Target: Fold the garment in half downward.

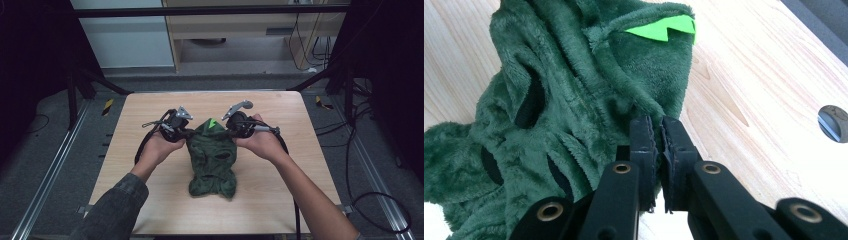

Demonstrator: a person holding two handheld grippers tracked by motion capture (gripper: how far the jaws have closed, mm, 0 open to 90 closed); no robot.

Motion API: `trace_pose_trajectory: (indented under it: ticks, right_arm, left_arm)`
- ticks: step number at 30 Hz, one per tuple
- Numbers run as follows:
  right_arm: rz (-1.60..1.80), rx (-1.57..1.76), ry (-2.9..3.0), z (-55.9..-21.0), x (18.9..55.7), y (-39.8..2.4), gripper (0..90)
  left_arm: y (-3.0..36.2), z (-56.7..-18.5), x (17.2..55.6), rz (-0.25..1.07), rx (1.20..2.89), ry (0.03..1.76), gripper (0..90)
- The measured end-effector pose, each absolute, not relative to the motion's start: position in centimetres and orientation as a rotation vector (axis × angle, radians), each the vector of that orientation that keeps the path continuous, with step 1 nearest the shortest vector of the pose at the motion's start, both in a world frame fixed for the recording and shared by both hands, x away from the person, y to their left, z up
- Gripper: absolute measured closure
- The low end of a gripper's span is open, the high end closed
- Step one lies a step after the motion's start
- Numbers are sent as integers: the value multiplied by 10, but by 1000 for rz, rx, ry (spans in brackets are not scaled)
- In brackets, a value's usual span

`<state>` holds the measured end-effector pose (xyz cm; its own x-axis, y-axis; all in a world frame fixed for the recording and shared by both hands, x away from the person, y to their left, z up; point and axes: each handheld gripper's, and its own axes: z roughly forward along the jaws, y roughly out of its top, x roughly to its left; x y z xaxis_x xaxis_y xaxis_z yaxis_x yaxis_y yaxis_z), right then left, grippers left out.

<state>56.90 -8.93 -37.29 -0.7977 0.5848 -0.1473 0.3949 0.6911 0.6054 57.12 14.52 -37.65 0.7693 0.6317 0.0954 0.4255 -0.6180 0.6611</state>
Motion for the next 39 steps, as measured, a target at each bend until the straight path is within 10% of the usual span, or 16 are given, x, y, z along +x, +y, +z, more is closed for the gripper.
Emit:
trace_pose_trajectory:
  ticks: [39]
  right_arm:
    - [890, 762, 2513, -382, 560, -94, 843]
  left_arm:
    - [140, -386, 554, 523, 2330, 698, 879]
